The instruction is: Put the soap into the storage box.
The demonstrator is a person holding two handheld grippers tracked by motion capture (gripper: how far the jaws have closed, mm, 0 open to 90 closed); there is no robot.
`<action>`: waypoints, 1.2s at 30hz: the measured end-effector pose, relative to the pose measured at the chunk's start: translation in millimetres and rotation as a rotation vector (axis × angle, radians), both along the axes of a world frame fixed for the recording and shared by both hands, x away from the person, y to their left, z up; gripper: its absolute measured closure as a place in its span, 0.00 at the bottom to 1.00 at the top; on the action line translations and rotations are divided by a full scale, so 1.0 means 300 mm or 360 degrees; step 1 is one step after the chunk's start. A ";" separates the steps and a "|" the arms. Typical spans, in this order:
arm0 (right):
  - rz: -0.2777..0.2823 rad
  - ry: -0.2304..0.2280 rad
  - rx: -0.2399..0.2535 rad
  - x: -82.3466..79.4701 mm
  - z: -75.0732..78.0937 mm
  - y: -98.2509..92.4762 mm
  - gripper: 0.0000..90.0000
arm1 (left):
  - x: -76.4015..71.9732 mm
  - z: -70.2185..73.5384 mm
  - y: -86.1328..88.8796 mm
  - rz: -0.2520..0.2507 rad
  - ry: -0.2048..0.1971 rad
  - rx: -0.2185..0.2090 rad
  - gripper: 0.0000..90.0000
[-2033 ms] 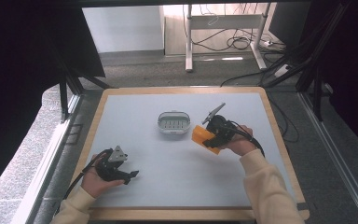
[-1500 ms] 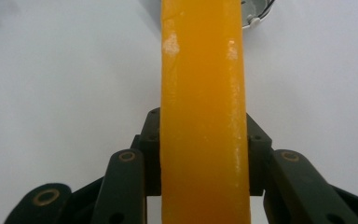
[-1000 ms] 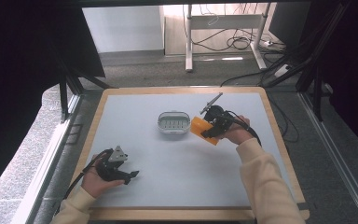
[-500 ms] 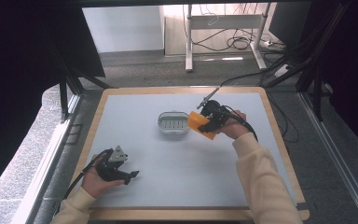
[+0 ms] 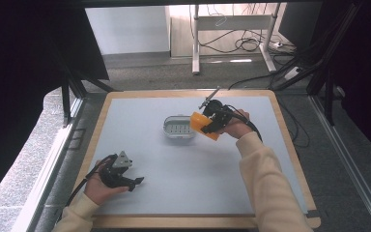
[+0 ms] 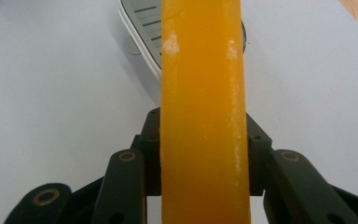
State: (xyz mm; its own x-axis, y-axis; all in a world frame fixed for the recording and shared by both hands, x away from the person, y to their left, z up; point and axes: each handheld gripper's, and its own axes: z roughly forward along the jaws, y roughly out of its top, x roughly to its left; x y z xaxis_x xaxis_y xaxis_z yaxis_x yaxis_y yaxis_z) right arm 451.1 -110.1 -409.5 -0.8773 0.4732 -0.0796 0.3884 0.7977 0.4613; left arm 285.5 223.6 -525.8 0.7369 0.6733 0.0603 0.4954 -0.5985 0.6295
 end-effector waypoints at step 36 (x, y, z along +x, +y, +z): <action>0.0151 0.0012 -0.0012 0.111 -0.006 0.127 0.68 | 0.002 -0.001 0.004 0.0008 0.0000 -0.0003 0.23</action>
State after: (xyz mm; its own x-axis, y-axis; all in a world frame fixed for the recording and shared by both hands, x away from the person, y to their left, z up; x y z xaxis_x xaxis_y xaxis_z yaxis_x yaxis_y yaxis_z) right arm 484.5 -72.1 -411.3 -0.9188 0.3873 -0.0760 0.3143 0.8344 0.4527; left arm 286.1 224.9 -526.0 0.7333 0.6773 0.0593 0.4984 -0.5949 0.6306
